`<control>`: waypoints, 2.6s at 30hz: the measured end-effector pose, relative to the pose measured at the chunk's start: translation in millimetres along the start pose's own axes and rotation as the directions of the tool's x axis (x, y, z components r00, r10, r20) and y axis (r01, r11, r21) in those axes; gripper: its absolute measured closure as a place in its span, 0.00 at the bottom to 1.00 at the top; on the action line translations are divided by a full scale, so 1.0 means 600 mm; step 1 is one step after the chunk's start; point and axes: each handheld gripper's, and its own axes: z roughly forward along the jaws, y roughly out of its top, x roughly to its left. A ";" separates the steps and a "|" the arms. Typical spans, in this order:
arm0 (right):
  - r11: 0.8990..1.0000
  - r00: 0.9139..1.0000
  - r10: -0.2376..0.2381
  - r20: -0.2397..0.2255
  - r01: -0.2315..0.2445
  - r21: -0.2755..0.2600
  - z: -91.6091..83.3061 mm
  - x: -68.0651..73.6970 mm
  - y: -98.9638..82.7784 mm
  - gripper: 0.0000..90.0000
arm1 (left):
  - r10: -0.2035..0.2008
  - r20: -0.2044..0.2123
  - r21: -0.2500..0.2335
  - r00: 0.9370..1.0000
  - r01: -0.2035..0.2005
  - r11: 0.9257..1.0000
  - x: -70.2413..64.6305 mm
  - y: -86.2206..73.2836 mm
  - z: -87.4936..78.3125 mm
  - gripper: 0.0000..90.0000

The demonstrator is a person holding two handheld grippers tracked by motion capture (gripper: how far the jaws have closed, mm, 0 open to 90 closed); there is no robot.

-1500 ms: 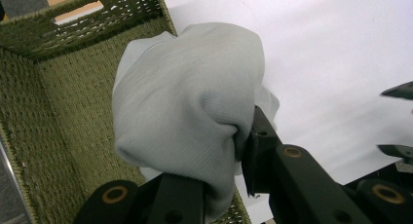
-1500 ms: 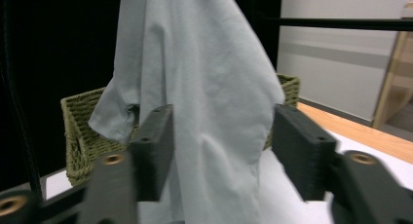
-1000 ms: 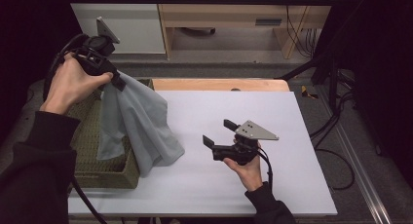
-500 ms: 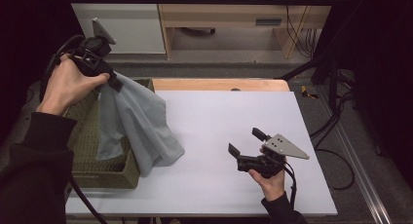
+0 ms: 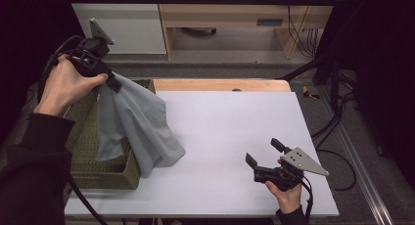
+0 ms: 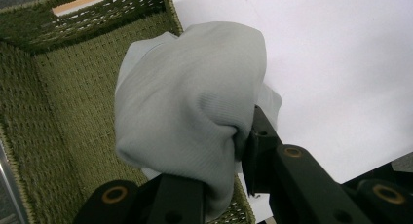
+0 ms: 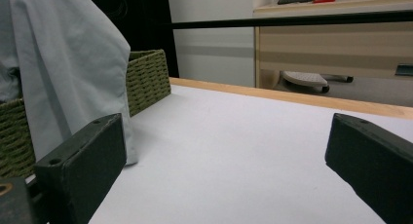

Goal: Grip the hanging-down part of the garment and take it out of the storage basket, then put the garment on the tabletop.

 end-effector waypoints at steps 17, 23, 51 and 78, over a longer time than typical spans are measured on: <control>1.000 1.000 0.025 0.013 -0.025 0.009 -0.013 -0.008 -0.032 0.02 | 0.007 -0.004 0.001 1.000 -0.007 1.000 -0.007 0.003 0.002 0.88; 1.000 1.000 0.022 0.007 -0.022 0.008 -0.019 -0.009 -0.032 0.02 | 0.022 -0.005 -0.003 1.000 -0.022 1.000 -0.017 0.005 0.000 0.88; 1.000 1.000 0.018 0.007 -0.018 0.007 -0.023 -0.005 -0.032 0.02 | 0.304 0.021 -0.075 0.952 -0.302 0.950 -0.210 0.016 -0.003 0.89; 1.000 1.000 0.012 0.004 -0.012 0.009 -0.025 -0.005 -0.030 0.02 | 0.466 0.133 -0.071 0.875 -0.461 0.885 -0.314 0.007 0.133 0.88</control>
